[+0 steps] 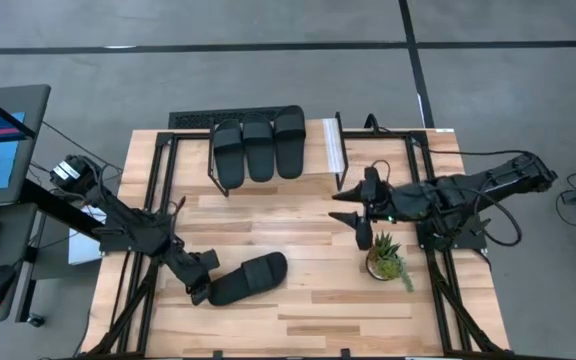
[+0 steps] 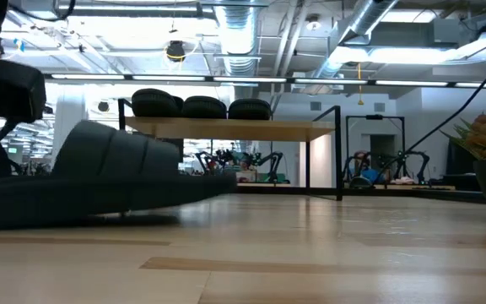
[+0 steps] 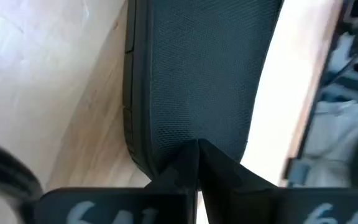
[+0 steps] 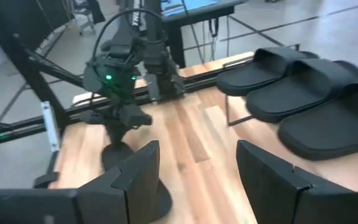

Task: Pick and place slides into the shelf
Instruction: Put the black slipper on the shelf

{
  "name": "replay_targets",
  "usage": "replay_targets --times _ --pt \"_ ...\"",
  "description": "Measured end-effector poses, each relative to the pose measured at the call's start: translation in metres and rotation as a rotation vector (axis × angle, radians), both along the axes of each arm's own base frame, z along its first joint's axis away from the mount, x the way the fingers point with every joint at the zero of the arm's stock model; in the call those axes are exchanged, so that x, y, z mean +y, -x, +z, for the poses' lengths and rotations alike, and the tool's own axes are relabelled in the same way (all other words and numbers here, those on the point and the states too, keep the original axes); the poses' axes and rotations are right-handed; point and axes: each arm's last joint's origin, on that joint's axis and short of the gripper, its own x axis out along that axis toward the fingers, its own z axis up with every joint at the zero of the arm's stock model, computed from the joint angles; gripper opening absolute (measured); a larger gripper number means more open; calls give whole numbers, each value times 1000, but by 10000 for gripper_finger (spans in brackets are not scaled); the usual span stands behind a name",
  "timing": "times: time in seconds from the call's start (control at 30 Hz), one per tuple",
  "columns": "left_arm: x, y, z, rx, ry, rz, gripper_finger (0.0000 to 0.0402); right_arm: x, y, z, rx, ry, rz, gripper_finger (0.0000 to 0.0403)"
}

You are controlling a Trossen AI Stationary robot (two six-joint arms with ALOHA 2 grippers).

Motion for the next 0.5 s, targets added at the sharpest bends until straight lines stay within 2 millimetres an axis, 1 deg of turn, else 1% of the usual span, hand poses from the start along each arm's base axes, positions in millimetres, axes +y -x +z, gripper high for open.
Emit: replay_targets --times 0.07,0.2,0.3,0.43,0.5 --pt "0 0 5 29 -79 -30 0 7 2 0 -5 -19 12 205" --pt "2 -2 23 22 -238 -16 0 19 7 0 -18 -61 16 205" --pt "1 -6 38 -17 -283 18 0 28 11 0 -24 -87 29 205" --pt "-3 -11 48 -57 -292 31 0 42 15 -2 -29 -105 29 205" --pt "-2 -10 51 -60 -344 52 0 50 16 -3 -29 -107 26 205"
